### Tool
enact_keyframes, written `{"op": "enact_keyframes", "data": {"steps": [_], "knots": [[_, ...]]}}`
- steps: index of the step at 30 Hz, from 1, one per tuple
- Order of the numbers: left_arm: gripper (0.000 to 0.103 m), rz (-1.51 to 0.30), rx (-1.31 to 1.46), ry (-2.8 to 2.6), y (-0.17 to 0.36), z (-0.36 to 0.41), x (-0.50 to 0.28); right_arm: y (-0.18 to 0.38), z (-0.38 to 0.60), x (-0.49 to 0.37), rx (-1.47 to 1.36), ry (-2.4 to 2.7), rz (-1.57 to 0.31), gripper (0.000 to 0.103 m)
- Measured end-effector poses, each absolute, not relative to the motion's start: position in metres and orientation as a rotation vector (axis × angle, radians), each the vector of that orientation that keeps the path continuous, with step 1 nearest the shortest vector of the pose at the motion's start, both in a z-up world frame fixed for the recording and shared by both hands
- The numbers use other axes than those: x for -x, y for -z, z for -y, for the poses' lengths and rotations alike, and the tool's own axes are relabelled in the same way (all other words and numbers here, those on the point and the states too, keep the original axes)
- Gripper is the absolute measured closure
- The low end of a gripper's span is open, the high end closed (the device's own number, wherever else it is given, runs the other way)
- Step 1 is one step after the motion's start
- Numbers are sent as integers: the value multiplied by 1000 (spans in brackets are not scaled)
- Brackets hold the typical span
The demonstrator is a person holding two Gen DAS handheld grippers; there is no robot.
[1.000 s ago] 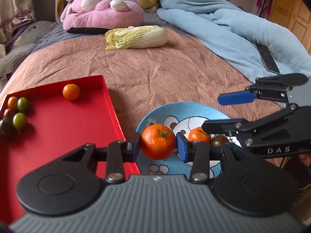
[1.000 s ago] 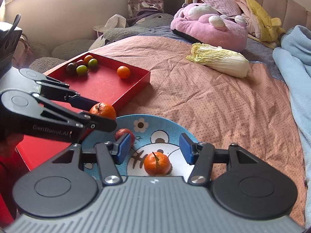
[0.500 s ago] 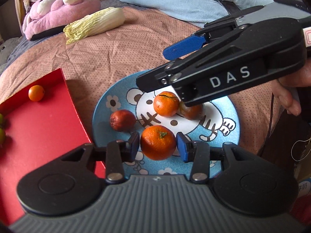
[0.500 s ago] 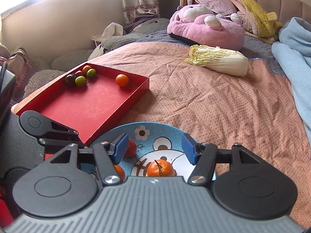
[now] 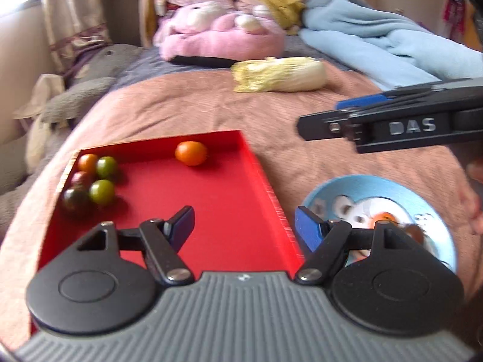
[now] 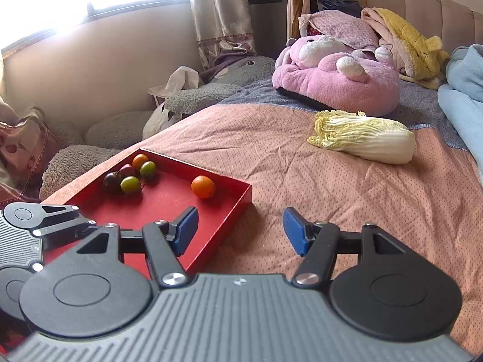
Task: Organize fruits
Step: 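Move both open tools over the red tray toward the tomatoes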
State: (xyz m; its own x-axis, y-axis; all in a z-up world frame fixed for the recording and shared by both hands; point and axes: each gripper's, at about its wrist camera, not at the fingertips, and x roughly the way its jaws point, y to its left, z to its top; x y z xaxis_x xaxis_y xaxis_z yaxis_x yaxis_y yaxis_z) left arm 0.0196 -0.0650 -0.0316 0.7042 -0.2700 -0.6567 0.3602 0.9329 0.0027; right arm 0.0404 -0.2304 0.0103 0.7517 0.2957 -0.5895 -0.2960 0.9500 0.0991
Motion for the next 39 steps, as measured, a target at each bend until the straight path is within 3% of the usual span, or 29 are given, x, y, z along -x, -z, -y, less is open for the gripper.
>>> {"op": "enact_keyframes", "data": {"steps": [9,22,30,39], "knots": [[29,-651,-277,-92,46,22,-61,1,187,-72,32,-402,-655,35],[34,-760,-238,-106,63,10,-92,20,153,-98,52,-447,-699,35],[33,-682,-214,0,49,27,-76,23,158,-107,39,-429,-704,35],[37,-781,80,-121,47,-25,-93,34,128,-107,116,-529,-746,36]]}}
